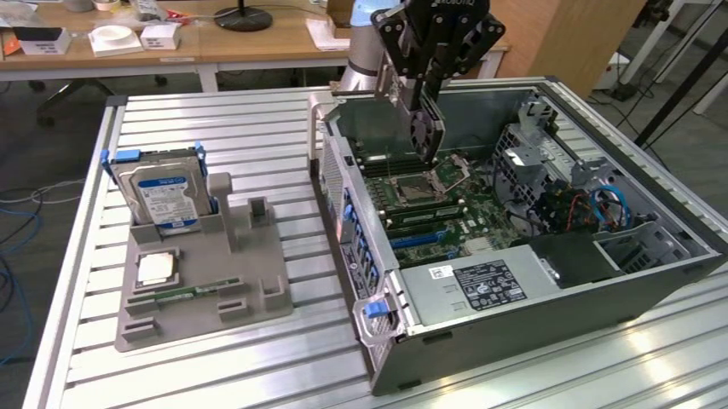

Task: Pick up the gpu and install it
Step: 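Pick up the gpu and move the gpu toward the slot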

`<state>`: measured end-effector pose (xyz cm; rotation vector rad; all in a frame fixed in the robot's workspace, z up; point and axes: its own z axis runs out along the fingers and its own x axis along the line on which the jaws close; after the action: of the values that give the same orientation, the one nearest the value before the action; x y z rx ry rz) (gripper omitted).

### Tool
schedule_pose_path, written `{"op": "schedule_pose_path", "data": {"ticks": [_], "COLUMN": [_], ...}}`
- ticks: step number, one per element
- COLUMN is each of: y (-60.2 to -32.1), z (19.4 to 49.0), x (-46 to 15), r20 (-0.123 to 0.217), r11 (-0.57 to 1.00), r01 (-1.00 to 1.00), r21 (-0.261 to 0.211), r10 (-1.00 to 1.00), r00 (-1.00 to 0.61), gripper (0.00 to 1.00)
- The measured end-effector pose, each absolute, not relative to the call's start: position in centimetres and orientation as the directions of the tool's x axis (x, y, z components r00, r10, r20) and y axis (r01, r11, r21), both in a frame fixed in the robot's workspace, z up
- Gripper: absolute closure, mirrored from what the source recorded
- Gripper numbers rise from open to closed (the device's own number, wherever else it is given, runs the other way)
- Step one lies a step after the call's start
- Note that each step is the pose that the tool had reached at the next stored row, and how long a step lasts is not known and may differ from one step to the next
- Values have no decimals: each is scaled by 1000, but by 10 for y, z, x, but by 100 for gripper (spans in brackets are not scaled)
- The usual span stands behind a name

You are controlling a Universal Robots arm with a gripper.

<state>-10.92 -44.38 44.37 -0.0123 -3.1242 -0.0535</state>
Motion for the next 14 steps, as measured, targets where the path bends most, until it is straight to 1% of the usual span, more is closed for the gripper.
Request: {"op": "schedule_pose_path", "data": {"ticks": [14], "y": [-444], "z": [444], "x": [-92], "r20": [17], "r11": [999], "r01": [8], "r21": [34], "r10": [8], "r00": [-1000], "gripper": [74]}}
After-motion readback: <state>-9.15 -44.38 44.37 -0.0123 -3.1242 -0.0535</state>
